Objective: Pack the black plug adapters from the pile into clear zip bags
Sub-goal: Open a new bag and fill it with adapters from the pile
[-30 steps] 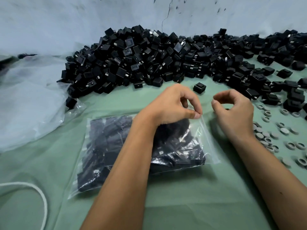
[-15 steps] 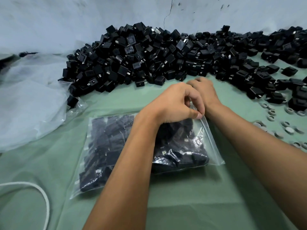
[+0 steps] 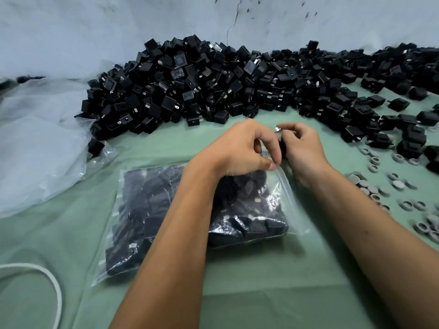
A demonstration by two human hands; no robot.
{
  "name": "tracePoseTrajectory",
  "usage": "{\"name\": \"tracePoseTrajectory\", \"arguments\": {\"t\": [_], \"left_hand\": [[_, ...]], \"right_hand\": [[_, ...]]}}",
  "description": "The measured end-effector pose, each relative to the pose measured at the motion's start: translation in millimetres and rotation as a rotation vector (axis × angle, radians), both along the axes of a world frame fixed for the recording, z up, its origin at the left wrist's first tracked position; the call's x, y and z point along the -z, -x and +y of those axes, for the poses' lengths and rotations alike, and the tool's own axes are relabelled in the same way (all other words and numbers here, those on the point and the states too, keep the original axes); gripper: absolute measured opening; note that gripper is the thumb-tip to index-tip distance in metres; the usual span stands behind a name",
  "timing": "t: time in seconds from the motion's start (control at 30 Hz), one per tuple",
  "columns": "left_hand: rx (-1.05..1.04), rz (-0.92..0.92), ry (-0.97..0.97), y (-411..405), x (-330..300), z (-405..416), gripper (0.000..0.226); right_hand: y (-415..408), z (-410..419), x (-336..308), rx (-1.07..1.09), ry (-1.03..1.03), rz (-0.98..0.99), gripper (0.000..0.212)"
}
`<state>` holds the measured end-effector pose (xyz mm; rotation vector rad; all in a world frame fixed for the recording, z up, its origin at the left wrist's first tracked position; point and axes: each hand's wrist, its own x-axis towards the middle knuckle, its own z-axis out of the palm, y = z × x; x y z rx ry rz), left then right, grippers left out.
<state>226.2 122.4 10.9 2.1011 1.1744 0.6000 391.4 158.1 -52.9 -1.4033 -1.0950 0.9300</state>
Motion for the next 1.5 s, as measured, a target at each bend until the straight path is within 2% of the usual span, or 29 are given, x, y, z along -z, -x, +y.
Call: {"name": "tracePoseTrajectory", "arguments": {"t": [0.07, 0.17, 0.23, 0.33, 0.47, 0.57, 0.63, 0.73, 0.93, 1.03, 1.13, 1.23, 1.3, 1.5], "left_hand": [[0.0, 0.012, -0.007, -1.1, 0.8, 1.1, 0.02], [0.002, 0.028, -0.024, -1.2, 3.4, 3.3, 0.021], [0.013, 0.052, -0.033, -1.7, 4.9, 4.1, 0.025], [0.023, 0.061, -0.048, -2.1, 4.3, 3.3, 0.027], [0.006, 0.117, -0.1, 0.0, 3.8, 4.4, 0.021], [0.005, 0.116, -0.092, 2.3, 4.1, 4.9, 0.016], [0.01, 0.107, -0.079, 4.6, 3.8, 4.6, 0.015], [0.021, 0.075, -0.061, 6.6, 3.7, 4.2, 0.014], [0.001, -0.034, -0.065, 12.0, -2.6, 2.9, 0.018], [0.022, -0.055, -0.075, 12.1, -5.6, 1.4, 0.018], [0.026, -0.054, -0.075, 10.3, -7.0, 0.2, 0.019], [0.021, -0.064, -0.071, 10.4, -8.1, -0.6, 0.02], [0.018, -0.074, -0.07, 11.1, -7.9, 0.1, 0.02], [0.02, -0.076, -0.078, 12.0, -4.9, 2.8, 0.014]], "right_hand": [[-6.0, -14.2, 3.5, -0.069, 0.04, 0.08, 0.026], [-15.3, -36.0, 7.9, -0.146, 0.034, 0.01, 0.042], [-19.2, -46.9, 9.9, -0.155, -0.014, -0.019, 0.04], [-20.5, -53.3, 14.8, -0.13, -0.099, 0.063, 0.033], [-13.2, -52.7, 14.1, -0.152, -0.164, 0.079, 0.007], [-11.8, -50.9, 15.0, -0.2, -0.168, 0.015, 0.026], [-11.3, -50.1, 14.6, -0.19, -0.161, 0.044, 0.032], [-12.5, -48.4, 14.7, -0.128, -0.131, 0.103, 0.025], [-16.3, -49.4, 10.8, -0.27, -0.07, 0.122, 0.014], [-17.2, -51.8, 8.5, -0.333, -0.08, 0.06, 0.011], [-13.6, -54.1, 7.2, -0.352, -0.129, -0.061, 0.02], [-13.3, -56.6, 7.6, -0.322, -0.146, -0.108, 0.03], [-13.7, -56.3, 8.9, -0.31, -0.177, -0.123, 0.03], [-11.0, -56.7, 9.5, -0.473, -0.105, 0.113, 0.017]]}}
